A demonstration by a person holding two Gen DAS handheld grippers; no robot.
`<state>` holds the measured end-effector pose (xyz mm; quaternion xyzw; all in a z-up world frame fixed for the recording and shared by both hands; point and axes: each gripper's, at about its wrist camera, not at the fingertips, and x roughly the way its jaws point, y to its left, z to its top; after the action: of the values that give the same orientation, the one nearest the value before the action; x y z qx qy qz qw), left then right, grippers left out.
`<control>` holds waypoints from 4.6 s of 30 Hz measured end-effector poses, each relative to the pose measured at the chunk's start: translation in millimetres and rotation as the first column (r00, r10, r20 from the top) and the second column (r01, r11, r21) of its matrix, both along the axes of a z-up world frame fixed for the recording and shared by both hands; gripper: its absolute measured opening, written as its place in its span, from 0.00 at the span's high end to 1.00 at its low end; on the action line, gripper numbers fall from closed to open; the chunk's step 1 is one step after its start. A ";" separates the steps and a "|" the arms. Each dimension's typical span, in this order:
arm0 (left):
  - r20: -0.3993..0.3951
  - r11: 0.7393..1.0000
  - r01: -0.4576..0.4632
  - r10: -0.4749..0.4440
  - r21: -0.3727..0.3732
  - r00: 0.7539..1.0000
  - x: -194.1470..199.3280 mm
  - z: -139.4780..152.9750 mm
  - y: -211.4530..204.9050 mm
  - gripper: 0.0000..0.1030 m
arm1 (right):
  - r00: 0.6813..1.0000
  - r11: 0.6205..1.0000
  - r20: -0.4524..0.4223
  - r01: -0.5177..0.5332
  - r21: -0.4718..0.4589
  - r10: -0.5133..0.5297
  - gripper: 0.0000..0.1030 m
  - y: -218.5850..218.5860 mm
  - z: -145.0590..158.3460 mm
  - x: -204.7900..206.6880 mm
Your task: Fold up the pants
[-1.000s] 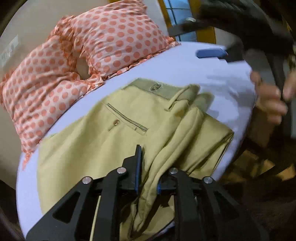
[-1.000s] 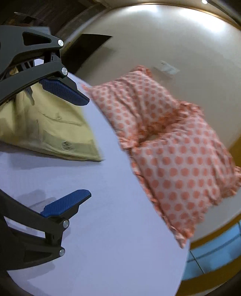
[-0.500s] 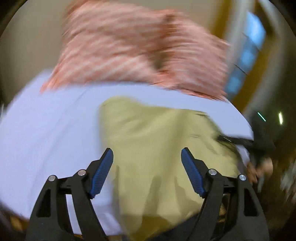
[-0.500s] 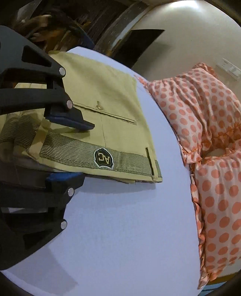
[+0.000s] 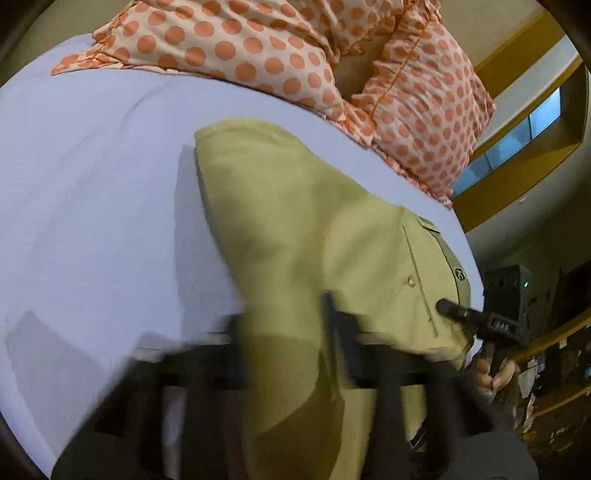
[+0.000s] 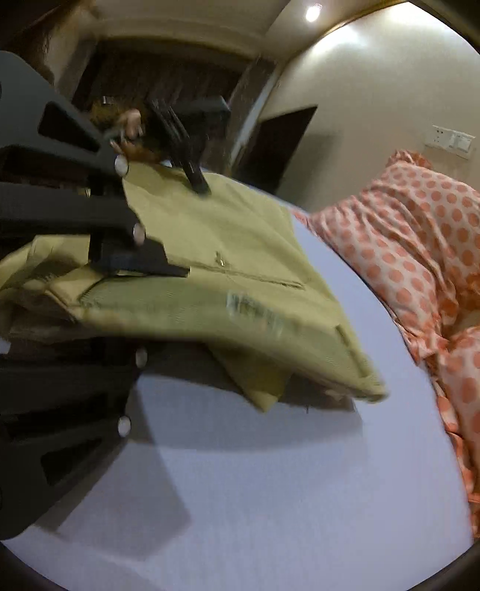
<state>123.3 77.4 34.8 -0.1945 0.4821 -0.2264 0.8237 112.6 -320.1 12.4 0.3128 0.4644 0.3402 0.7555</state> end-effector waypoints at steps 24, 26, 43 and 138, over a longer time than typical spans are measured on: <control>0.224 0.995 -0.029 0.007 0.099 0.975 47.8 48.6 -56.2 0.44 | 0.951 0.913 0.213 0.280 -0.295 -0.223 0.29 1.8 59.7 61.6; 0.155 0.992 0.018 -0.037 0.123 0.987 52.1 33.0 -77.2 0.44 | 0.965 0.891 0.183 0.247 -0.380 -0.190 0.26 24.1 49.2 64.5; 0.102 0.901 -0.141 0.108 0.411 0.989 -62.7 -1.4 -82.2 0.02 | 0.922 0.593 0.328 0.384 -0.707 -0.206 0.01 96.2 34.7 -49.5; 0.192 0.825 -0.207 0.122 0.525 0.974 -75.0 -8.7 -97.0 0.02 | 0.912 0.589 0.320 0.409 -0.697 -0.255 0.01 103.6 15.5 -60.3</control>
<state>48.3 -19.5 26.1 0.0230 0.4444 -0.0230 0.8952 52.3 -216.6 27.9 0.0204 0.4229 -0.0024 0.9060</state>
